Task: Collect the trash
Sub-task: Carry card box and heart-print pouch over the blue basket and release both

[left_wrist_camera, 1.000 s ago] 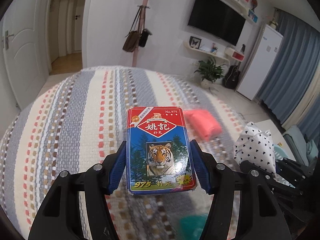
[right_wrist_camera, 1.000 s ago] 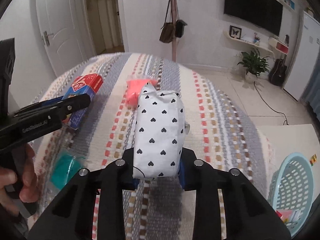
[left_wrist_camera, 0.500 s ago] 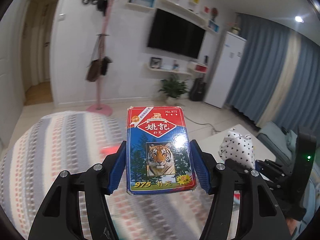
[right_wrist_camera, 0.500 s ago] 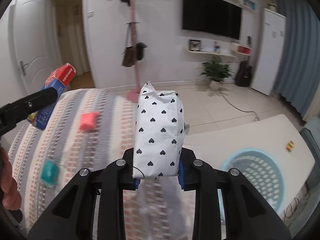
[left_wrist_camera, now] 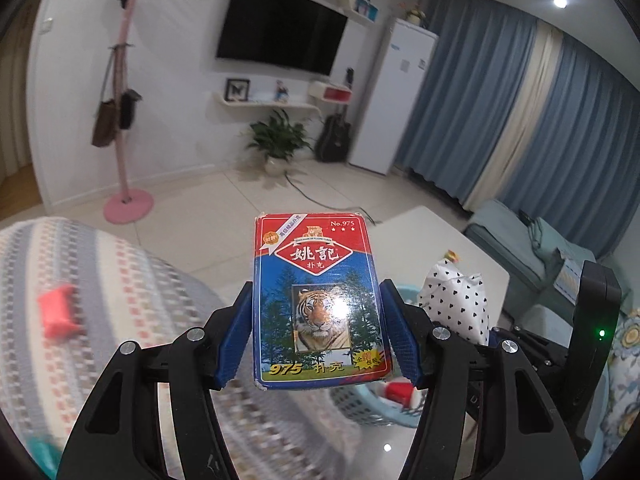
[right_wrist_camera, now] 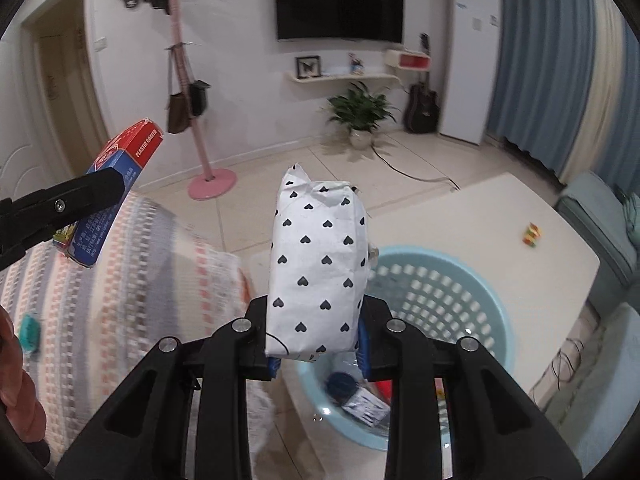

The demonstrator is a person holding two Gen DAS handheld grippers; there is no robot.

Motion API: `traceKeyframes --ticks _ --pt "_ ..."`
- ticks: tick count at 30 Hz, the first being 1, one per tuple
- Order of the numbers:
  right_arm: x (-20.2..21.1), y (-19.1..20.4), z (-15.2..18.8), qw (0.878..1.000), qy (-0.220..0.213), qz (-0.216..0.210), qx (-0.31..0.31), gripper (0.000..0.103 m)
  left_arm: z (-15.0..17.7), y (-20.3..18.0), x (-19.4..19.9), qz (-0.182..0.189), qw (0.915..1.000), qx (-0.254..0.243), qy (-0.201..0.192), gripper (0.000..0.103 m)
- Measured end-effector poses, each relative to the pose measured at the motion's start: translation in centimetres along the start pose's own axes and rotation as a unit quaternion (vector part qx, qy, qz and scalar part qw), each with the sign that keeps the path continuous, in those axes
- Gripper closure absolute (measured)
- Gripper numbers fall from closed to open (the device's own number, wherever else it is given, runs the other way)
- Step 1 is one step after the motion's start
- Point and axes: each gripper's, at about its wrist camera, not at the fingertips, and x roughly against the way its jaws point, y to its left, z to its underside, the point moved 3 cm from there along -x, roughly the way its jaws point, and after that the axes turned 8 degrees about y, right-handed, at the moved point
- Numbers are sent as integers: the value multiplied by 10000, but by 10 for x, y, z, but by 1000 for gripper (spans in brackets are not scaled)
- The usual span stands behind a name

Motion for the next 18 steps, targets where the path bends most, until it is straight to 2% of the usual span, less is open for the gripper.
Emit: traceKeyframes --ticks 9,18 --pt "-41 -53 22 9967 551 194 -556 78 9 -30 -59 143 9981 -292 517 44" --pt "-67 -77 38 9904 1046 420 -795 76 19 -41 -106 353 9922 -311 1152 43"
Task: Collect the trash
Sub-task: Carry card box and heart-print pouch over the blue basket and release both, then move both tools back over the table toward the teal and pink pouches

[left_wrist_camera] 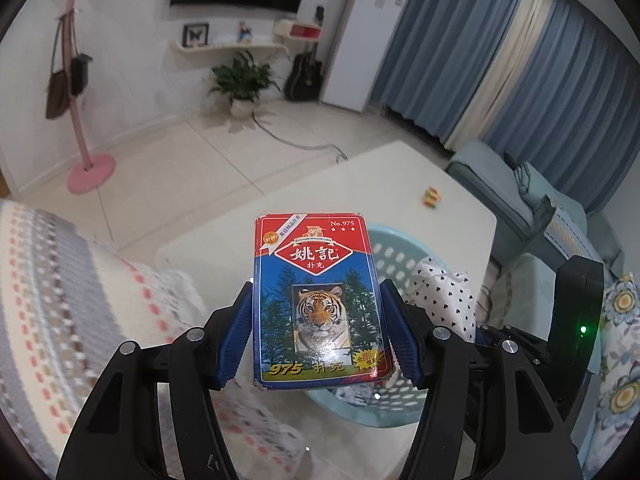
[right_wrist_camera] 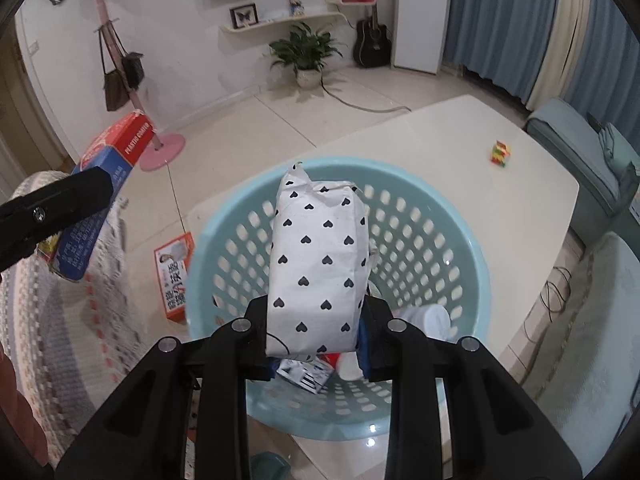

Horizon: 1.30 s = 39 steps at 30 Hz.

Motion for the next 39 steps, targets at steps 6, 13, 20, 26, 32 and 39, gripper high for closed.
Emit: traceKeyframes --ticks 6,13,20,26,32,39 --pt "-9 -9 6 9998 171 46 -39 68 3 3 -24 246 9991 17 357 41" --pt "-4 -17 9 9998 102 126 -126 49 8 0 -21 275 9990 16 352 28" --pt "17 -13 11 9998 -61 70 -148 49 11 4 23 113 9999 0 -92 28" --pt "55 7 8 9992 -408 -43 29 49 20 14 79 -98 9983 1 -571 28" --pt "101 51 6 9947 -877 -374 377 46 42 45 143 -434 9937 195 -1011 28" --pt "140 119 6 9839 -1309 -894 827 43 81 108 219 -1073 9812 719 -1434 25"
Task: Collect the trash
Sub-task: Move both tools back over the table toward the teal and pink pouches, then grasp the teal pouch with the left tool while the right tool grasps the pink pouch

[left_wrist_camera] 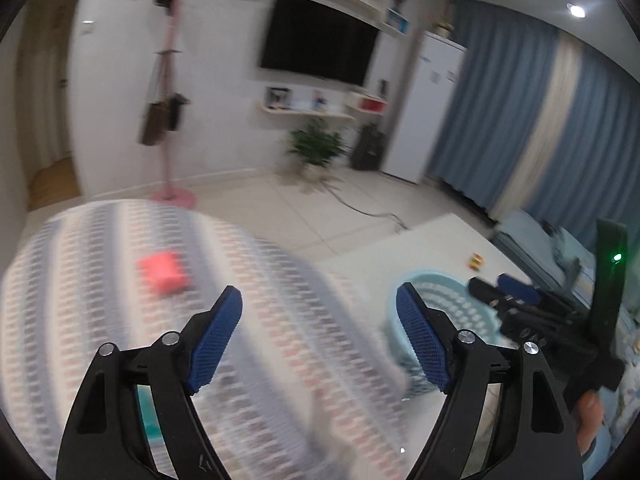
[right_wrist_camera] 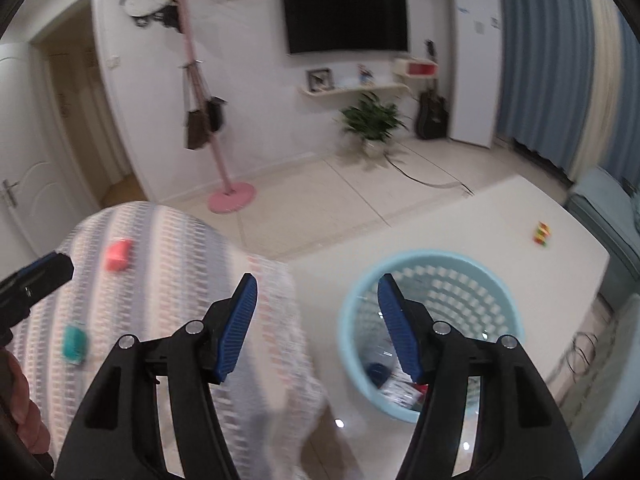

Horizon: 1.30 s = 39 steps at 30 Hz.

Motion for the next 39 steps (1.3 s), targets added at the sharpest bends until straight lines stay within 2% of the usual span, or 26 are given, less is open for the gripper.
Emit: traceKeyframes --ticks 6,9,13,16,24,29,31,34,39 --pt "3 74 -7 9978 -186 -395 492 42 20 76 39 -624 9966 537 -103 25" --pt "2 109 -7 9949 -264 -678 706 42 38 109 47 -751 9936 839 -27 25" --pt "-5 154 -6 9899 -335 -990 962 42 60 134 47 -711 9914 1087 143 25" --pt "-17 186 -6 9865 -348 -989 1254 42 73 139 40 -598 9916 1096 323 25" --pt "-69 244 -8 9788 61 -961 1809 42 87 132 -3 -366 9918 952 774 25" --pt "-112 255 -16 9764 532 -1120 1769 42 87 131 -27 -670 9889 924 949 26" --pt "-125 257 -20 9755 668 -1233 1694 42 87 134 -28 -729 9883 976 918 29" --pt "-142 260 -24 9753 767 -1188 1696 42 89 135 -27 -867 9885 911 834 32" --pt "-162 268 -26 9739 871 -1189 1724 37 92 123 -27 -1174 9874 660 831 50"
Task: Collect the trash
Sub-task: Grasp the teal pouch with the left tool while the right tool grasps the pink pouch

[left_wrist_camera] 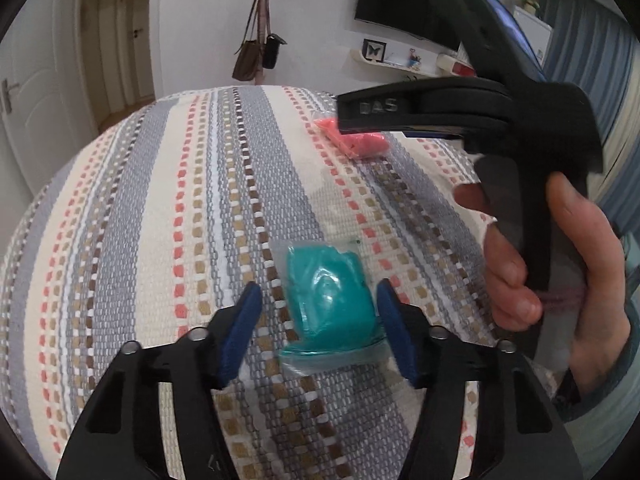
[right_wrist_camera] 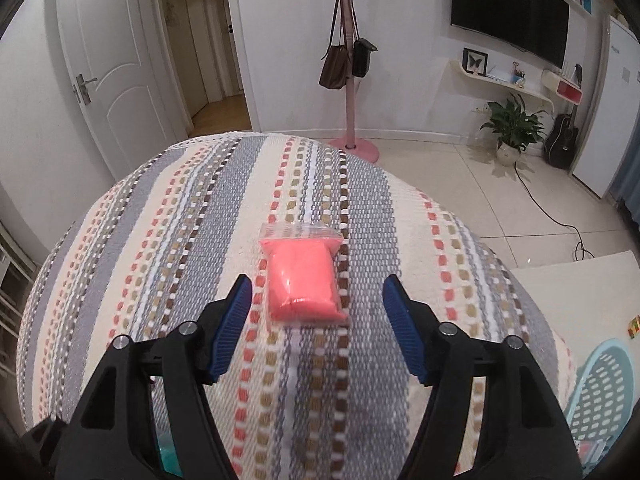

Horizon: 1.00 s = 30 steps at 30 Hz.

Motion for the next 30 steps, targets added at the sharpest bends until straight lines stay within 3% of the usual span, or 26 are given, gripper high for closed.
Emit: traceKeyframes --ticks 3,11,13,15,16,22,30 --pt "-8 0 -3 10000 36 -38 -31 37 0 0 0 -24 10000 40 -26 58" --pt "-26 2 -5 9997 186 142 12 37 3 3 3 53 9999 109 -83 60" --pt "-28 5 -6 9996 176 230 67 44 3 4 4 70 9999 126 -88 60" --pt "-30 7 -6 9995 213 196 140 64 4 4 5 66 9999 130 -94 61" --pt "-32 7 -5 9994 234 226 155 66 4 4 6 68 9998 137 -100 61" --pt "-19 10 -1 9995 -49 250 197 68 6 5 10 59 9997 184 -165 62" --pt "27 -4 20 9989 -419 160 148 68 8 1 26 334 9986 216 -345 62"
